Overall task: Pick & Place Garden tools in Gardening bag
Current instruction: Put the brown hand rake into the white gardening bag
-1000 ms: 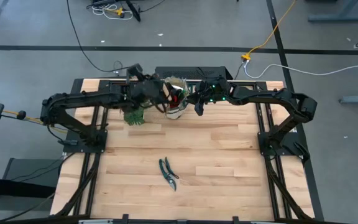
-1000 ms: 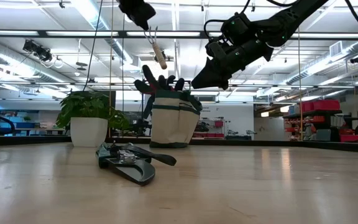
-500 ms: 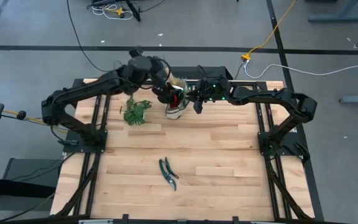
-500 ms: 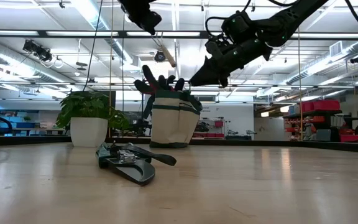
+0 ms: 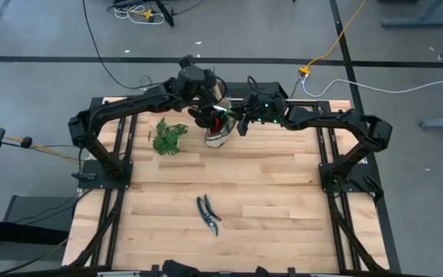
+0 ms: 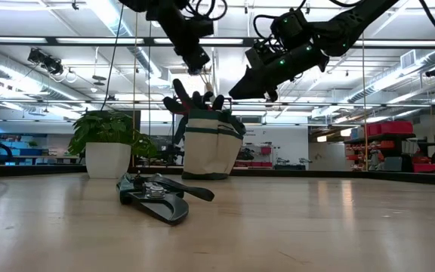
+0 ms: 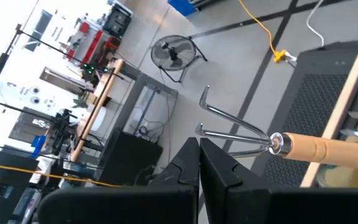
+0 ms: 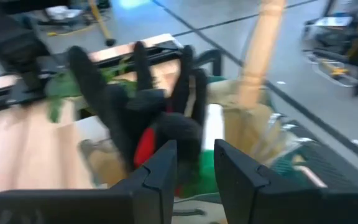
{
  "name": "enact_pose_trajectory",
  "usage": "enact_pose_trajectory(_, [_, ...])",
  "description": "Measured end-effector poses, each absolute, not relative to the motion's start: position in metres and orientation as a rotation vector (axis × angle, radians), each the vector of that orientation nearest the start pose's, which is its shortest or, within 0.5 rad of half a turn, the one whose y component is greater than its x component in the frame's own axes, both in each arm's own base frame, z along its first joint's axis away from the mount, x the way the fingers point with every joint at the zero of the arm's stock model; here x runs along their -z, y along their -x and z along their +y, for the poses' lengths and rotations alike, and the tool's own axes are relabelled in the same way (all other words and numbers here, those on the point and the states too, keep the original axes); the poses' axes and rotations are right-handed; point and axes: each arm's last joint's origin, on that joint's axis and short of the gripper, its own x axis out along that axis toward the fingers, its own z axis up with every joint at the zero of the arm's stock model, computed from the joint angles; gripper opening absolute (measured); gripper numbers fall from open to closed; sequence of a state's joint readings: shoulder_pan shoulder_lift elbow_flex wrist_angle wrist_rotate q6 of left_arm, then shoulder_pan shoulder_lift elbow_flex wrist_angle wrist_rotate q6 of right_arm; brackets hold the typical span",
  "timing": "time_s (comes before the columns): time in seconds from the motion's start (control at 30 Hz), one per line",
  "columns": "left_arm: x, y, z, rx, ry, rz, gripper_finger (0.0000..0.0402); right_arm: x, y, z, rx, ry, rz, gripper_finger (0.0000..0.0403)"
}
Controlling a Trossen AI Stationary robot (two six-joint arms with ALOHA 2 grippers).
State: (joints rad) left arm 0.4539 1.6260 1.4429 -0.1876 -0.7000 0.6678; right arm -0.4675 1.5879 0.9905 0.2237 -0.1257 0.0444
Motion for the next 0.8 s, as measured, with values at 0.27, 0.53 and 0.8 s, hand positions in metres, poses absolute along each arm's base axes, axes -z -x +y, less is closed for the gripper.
enact_pose_trajectory(0.27, [-0.339, -0.334, 0.185, -0.948, -0.651, 0.753, 0.0002, -0.244, -0.313, -0.158, 0.477, -0.133, 0.357, 0.0107])
enact_pose_trajectory(0.53, [-0.336, -0.336, 0.185, -0.915, -0.650, 0.753, 0.0002, -0.244, -0.313, -0.159, 0.498, -0.128, 0.353, 0.0107])
enact_pose_trajectory(0.8, [-0.325, -0.343, 0.187, -0.876, -0.652, 0.772, 0.0002, -0.245, -0.313, -0.159, 0.501, -0.146, 0.343, 0.0107])
